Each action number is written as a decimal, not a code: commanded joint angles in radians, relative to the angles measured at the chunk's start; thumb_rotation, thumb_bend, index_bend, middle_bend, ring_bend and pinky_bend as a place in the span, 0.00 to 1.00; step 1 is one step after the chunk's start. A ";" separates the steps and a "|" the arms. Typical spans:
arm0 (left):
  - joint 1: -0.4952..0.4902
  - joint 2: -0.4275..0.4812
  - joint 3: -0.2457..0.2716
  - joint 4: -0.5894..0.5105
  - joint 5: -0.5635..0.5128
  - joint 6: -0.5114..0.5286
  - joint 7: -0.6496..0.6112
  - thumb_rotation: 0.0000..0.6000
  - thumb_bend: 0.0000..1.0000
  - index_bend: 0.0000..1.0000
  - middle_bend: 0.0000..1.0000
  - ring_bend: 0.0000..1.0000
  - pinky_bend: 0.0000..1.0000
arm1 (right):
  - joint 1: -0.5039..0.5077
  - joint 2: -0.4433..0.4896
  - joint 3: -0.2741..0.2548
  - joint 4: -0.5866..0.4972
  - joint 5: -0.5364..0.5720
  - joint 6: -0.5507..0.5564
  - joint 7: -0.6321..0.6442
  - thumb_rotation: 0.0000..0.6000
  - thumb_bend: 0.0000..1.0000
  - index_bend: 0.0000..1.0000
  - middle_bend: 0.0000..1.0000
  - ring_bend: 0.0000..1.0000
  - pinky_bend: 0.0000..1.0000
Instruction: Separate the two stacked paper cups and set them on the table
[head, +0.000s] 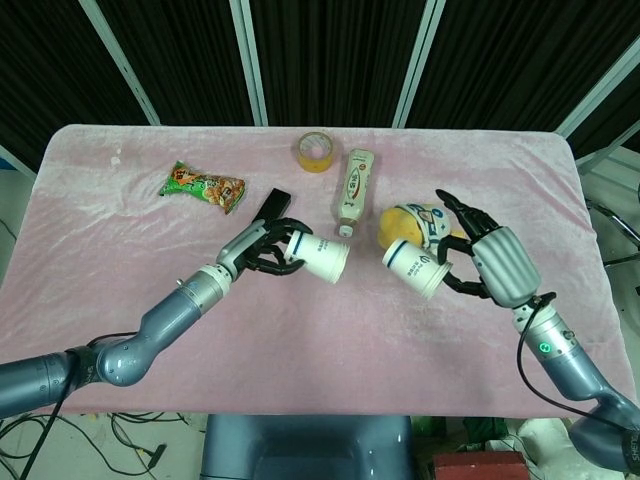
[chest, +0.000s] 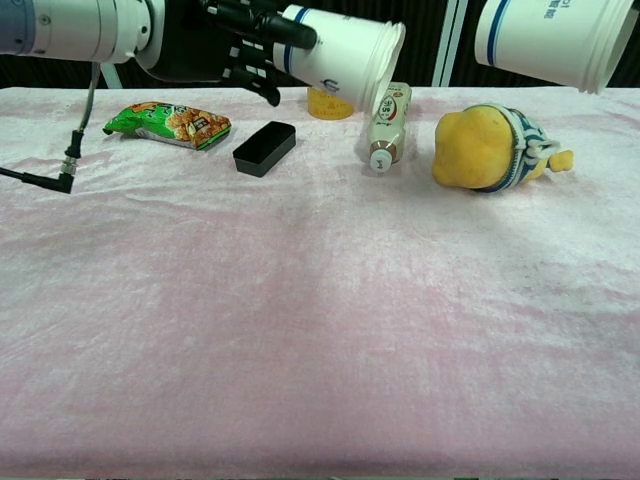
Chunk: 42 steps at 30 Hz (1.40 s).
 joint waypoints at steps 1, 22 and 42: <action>-0.051 0.078 0.125 -0.011 0.040 0.069 0.229 1.00 0.35 0.40 0.37 0.28 0.55 | 0.005 0.063 -0.021 -0.031 0.023 -0.076 0.042 1.00 0.40 0.76 0.00 0.14 0.21; -0.142 0.004 0.394 -0.071 -0.061 0.446 1.063 1.00 0.31 0.36 0.33 0.25 0.55 | 0.213 0.203 -0.100 -0.143 0.352 -0.705 -0.269 1.00 0.41 0.76 0.00 0.14 0.21; -0.111 -0.068 0.414 0.009 -0.042 0.433 1.071 1.00 0.16 0.26 0.28 0.21 0.51 | 0.369 0.049 -0.211 -0.165 0.791 -0.688 -0.660 1.00 0.39 0.59 0.00 0.11 0.21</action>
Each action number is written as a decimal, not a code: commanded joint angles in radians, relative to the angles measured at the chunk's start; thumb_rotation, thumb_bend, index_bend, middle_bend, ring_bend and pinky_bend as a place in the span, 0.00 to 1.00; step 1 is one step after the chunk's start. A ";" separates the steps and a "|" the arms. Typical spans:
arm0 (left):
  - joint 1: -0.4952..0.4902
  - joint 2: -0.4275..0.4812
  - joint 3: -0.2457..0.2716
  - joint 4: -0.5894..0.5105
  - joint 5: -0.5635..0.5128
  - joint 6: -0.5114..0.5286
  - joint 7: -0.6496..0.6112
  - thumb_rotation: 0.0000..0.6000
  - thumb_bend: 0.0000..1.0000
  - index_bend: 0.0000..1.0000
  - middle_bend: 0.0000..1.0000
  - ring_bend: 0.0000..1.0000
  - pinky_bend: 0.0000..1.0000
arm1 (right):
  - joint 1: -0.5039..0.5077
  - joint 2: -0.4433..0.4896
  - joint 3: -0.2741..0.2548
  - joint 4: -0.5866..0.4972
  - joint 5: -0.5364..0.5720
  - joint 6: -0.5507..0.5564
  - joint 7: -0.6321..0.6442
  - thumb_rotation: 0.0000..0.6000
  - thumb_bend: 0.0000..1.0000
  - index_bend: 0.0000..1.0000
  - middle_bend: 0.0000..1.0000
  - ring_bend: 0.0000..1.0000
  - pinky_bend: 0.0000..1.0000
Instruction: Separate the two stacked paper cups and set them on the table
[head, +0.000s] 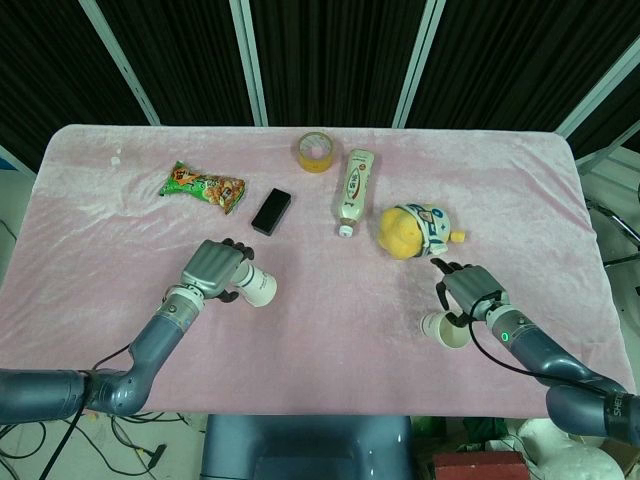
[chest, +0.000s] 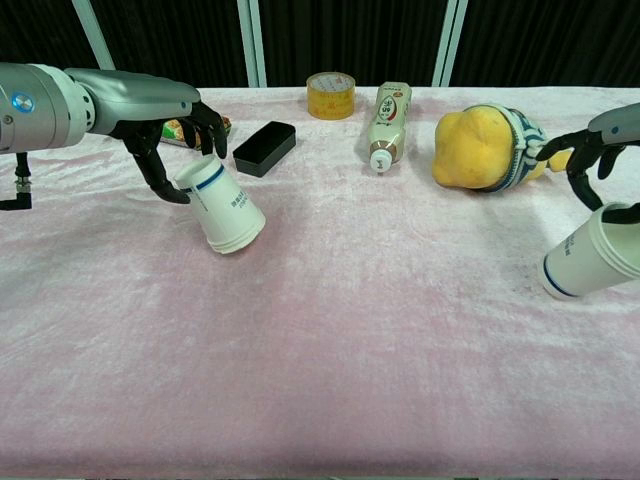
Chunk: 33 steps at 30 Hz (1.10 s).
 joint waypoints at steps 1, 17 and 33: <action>0.006 -0.006 -0.004 0.002 0.013 -0.007 -0.009 1.00 0.16 0.26 0.27 0.21 0.51 | 0.024 -0.027 -0.019 -0.010 0.046 0.025 -0.039 1.00 0.39 0.59 0.00 0.11 0.21; 0.030 0.027 -0.033 -0.027 0.050 0.009 -0.029 1.00 0.13 0.22 0.26 0.20 0.50 | 0.049 -0.035 -0.040 -0.037 0.110 0.058 -0.065 1.00 0.36 0.40 0.00 0.11 0.21; 0.084 0.176 -0.058 -0.214 0.145 0.138 -0.012 1.00 0.12 0.16 0.13 0.00 0.26 | -0.170 0.291 0.090 -0.175 -0.150 0.204 0.297 1.00 0.26 0.14 0.00 0.08 0.21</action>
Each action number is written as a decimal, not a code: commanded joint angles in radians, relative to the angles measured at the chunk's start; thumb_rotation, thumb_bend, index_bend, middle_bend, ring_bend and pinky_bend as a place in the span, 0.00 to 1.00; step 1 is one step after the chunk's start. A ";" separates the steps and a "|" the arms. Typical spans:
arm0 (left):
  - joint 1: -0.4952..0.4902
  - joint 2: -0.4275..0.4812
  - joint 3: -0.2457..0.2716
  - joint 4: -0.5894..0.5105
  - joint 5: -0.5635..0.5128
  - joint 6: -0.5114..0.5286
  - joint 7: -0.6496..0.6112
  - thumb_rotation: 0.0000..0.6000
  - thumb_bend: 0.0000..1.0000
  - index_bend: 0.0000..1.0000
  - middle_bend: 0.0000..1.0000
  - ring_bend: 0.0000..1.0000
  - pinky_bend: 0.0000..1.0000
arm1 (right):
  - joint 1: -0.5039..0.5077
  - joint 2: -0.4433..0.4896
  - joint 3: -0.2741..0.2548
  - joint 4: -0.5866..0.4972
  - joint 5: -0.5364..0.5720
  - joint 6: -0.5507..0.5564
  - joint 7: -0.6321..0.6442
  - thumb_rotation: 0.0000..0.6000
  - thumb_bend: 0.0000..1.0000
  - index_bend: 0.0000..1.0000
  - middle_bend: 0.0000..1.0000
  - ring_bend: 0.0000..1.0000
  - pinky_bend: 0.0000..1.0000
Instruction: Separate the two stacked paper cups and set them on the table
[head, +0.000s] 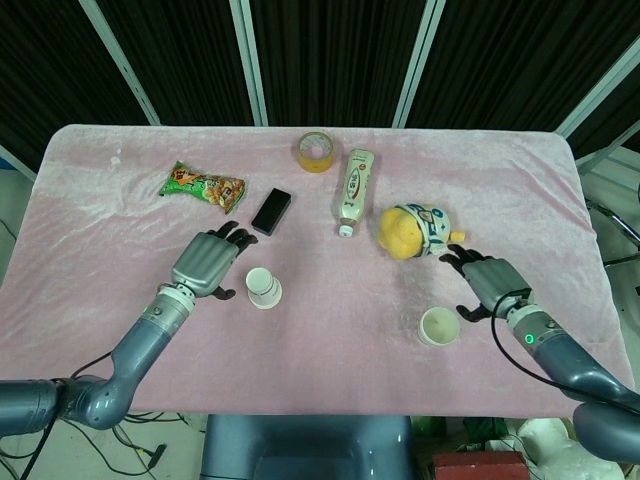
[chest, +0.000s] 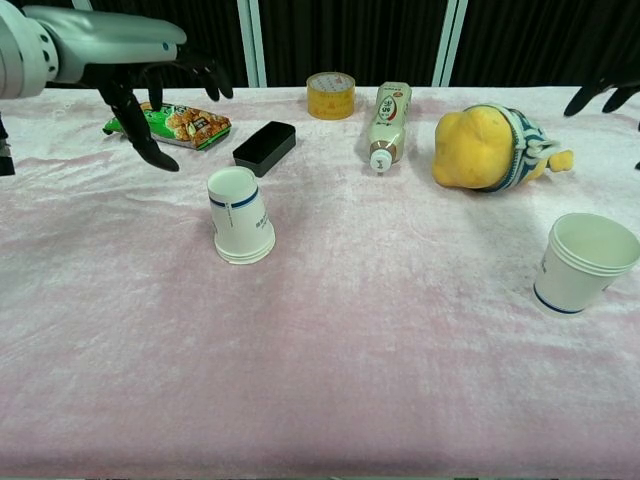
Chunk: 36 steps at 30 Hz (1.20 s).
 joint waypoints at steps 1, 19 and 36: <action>0.037 0.050 -0.002 -0.052 0.053 0.075 0.008 1.00 0.12 0.16 0.12 0.00 0.24 | -0.146 0.070 0.053 0.033 -0.149 0.161 0.149 1.00 0.25 0.13 0.00 0.08 0.21; 0.523 0.224 0.268 0.045 0.631 0.448 -0.425 1.00 0.10 0.14 0.11 0.00 0.21 | -0.673 -0.144 -0.061 0.534 -0.564 0.799 0.503 1.00 0.22 0.10 0.00 0.08 0.21; 0.776 0.129 0.256 0.345 0.735 0.595 -0.650 1.00 0.07 0.13 0.08 0.00 0.10 | -0.847 -0.301 -0.069 0.573 -0.637 0.954 0.322 1.00 0.21 0.10 0.00 0.08 0.20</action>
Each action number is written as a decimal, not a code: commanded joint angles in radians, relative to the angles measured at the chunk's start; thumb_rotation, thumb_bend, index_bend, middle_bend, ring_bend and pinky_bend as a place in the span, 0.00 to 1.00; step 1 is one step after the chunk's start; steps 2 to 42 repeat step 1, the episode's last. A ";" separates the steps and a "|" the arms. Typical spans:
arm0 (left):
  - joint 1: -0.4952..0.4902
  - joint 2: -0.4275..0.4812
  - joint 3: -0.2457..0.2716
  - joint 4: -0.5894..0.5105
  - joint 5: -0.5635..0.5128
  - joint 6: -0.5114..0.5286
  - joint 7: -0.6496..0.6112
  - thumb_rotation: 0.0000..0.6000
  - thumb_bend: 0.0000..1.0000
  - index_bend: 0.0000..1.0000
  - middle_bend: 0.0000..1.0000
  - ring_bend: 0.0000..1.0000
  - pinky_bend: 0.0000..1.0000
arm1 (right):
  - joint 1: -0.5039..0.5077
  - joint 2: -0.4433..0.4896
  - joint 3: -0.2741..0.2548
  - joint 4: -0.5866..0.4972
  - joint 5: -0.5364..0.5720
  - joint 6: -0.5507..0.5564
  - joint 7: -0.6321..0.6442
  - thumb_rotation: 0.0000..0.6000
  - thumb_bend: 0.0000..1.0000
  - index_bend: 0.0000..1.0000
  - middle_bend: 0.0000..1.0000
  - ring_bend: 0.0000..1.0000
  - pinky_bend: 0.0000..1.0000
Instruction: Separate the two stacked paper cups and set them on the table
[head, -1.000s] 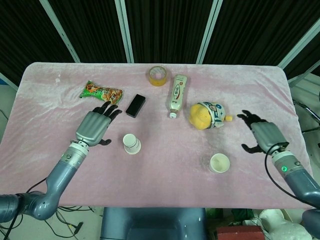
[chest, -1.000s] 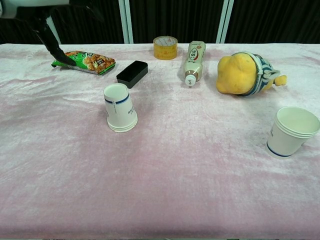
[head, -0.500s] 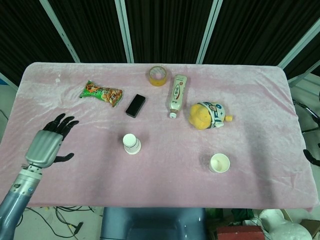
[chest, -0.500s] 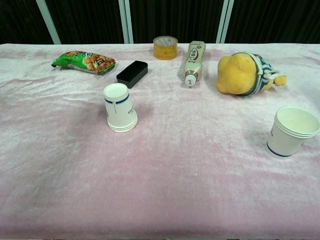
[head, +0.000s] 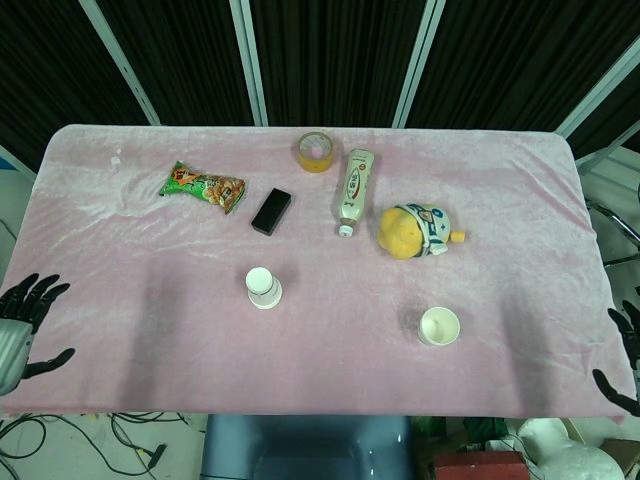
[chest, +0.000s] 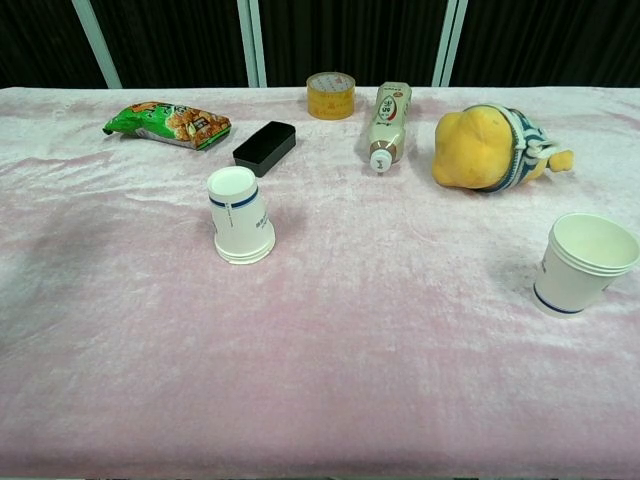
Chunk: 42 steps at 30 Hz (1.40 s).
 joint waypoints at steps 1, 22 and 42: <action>0.011 -0.005 -0.015 0.008 0.005 -0.010 -0.015 1.00 0.07 0.13 0.08 0.00 0.11 | -0.004 0.001 0.010 -0.003 -0.004 -0.003 -0.008 1.00 0.21 0.10 0.00 0.08 0.20; 0.011 -0.005 -0.015 0.008 0.005 -0.010 -0.015 1.00 0.07 0.13 0.08 0.00 0.11 | -0.004 0.001 0.010 -0.003 -0.004 -0.003 -0.008 1.00 0.21 0.10 0.00 0.08 0.20; 0.011 -0.005 -0.015 0.008 0.005 -0.010 -0.015 1.00 0.07 0.13 0.08 0.00 0.11 | -0.004 0.001 0.010 -0.003 -0.004 -0.003 -0.008 1.00 0.21 0.10 0.00 0.08 0.20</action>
